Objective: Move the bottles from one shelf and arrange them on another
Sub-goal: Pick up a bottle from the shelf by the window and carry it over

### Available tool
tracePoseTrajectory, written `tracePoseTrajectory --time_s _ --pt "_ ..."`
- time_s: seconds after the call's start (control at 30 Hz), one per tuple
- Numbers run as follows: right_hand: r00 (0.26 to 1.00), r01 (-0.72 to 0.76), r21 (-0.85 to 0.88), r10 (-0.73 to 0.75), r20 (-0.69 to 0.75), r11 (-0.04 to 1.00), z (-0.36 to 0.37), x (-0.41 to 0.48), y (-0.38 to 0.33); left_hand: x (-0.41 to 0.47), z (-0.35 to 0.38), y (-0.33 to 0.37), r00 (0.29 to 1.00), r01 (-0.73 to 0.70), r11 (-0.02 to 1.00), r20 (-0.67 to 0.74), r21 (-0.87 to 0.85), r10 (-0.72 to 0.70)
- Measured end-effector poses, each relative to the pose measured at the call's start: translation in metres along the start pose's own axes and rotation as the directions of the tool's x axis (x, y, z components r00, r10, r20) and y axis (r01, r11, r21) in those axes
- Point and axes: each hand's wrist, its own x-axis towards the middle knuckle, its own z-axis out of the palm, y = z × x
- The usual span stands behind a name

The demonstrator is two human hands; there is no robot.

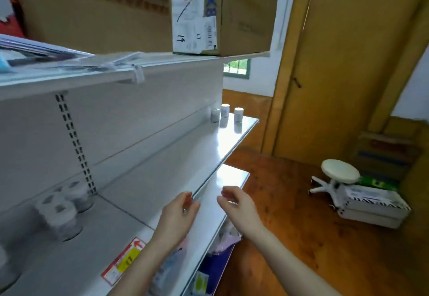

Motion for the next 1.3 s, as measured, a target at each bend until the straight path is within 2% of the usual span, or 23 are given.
tracePoseTrajectory --time_s 0.2,0.53,0.67,0.93,1.1,1.3 --pt "0.997 -0.044 -0.032 0.041 -0.072 0.999 -0.042 0.101 0.033 0.120 0.061 0.013 0.997 0.010 1.000 0.073 0.004 -0.010" --pt "0.976 -0.104 -0.004 0.101 -0.194 0.995 -0.129 0.249 0.111 0.282 0.179 0.058 0.978 -0.136 0.986 0.175 0.100 0.117" --pt "0.987 -0.078 -0.009 0.076 -0.140 0.997 -0.153 0.330 0.145 0.352 0.225 0.062 0.986 -0.119 0.987 0.132 0.111 0.104" --pt "1.000 -0.010 -0.042 0.011 0.029 0.999 -0.200 0.496 0.185 0.479 0.290 0.074 0.998 0.060 0.994 0.009 0.090 -0.061" --pt "0.987 -0.059 -0.025 0.062 0.151 0.998 -0.179 0.571 0.213 0.536 0.305 0.053 0.984 0.178 0.979 -0.041 0.099 -0.175" --pt "0.963 -0.043 -0.064 0.059 0.263 0.997 -0.155 0.649 0.234 0.615 0.316 0.027 0.974 0.212 0.973 -0.102 0.091 -0.202"
